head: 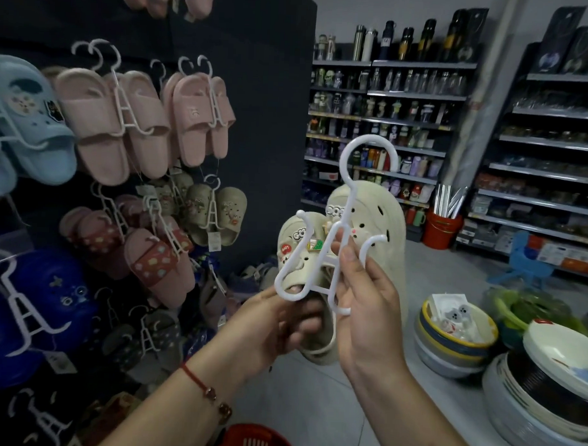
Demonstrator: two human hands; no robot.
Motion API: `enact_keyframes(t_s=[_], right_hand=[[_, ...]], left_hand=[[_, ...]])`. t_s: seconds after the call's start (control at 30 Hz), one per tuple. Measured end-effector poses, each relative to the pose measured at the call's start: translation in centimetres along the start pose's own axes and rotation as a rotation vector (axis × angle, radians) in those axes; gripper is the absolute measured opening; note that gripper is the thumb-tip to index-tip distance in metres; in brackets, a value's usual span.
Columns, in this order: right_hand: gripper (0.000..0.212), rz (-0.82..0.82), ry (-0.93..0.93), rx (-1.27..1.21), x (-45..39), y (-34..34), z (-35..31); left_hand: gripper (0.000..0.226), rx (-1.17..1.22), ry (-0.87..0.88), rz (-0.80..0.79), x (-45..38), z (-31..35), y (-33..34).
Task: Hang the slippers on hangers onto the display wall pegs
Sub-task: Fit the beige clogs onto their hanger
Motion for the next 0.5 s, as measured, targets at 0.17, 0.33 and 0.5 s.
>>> enact_keyframes(t_s=[0.17, 0.33, 0.5], right_hand=[[0.034, 0.001, 0.008, 0.027, -0.9, -0.3, -0.5], [0.030, 0.012, 0.116, -0.098, -1.7, -0.7, -0.5], [0.033, 0.123, 0.193, -0.219, -3.2, -2.1, -1.0]], left_hand=[[0.027, -0.439, 0.056, 0.120, -1.3, -1.4, -2.2], [0.029, -0.390, 0.316, 0.351, -2.1, -2.6, -2.4], [0.077, -0.185, 0.371, -0.018, -2.4, -4.0, -3.0]])
Point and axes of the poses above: each hand's wrist, its own x-axis away from the middle knuckle, its own y-axis out of the palm, z = x × y, the point moved 1 cm from there along -x, towards the middle knuckle, and after that the axes turned 2 degrees about y, right-handed, at the moved point
